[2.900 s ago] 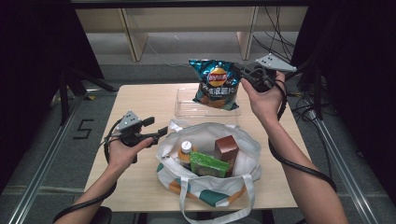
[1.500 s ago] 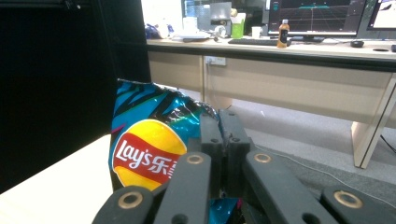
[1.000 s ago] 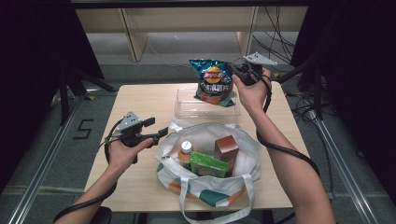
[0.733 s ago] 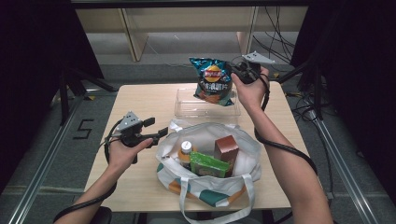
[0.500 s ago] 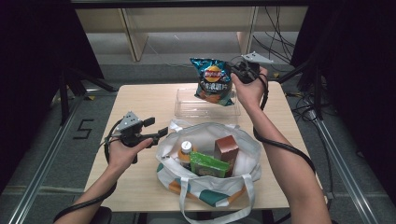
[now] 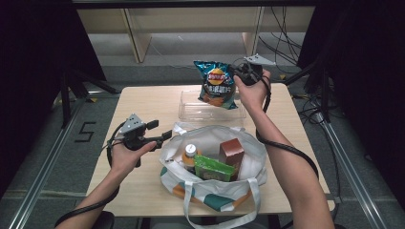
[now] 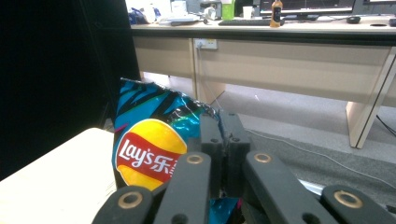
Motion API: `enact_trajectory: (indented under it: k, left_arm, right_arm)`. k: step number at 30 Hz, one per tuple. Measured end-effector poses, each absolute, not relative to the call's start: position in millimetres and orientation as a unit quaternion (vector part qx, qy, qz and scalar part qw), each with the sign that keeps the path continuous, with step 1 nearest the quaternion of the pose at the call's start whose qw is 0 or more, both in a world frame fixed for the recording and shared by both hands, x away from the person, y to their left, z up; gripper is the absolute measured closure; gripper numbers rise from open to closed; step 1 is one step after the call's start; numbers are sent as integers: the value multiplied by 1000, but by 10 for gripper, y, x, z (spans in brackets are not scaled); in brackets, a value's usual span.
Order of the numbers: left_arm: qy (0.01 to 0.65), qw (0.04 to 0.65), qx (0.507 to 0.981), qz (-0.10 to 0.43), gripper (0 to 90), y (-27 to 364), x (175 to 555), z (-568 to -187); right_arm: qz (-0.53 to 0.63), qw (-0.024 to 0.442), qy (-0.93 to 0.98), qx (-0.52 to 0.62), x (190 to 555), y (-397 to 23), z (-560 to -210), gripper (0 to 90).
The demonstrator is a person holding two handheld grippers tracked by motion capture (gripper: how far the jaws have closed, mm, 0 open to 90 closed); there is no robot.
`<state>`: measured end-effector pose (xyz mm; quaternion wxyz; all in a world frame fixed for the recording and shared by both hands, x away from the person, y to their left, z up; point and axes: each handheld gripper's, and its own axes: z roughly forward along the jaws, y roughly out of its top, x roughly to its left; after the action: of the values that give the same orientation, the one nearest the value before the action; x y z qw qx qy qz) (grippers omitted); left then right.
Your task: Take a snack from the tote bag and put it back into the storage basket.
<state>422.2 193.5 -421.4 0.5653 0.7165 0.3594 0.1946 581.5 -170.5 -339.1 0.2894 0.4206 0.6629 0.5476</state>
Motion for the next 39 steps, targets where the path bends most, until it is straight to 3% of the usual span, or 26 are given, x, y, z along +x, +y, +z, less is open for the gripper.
enact_trajectory:
  k: [39]
  left_arm:
    - [356,564,720,193,264,1924,4219,-4227]
  right_arm:
    - [523,282,660,460,5997,-1827,-3727,894]
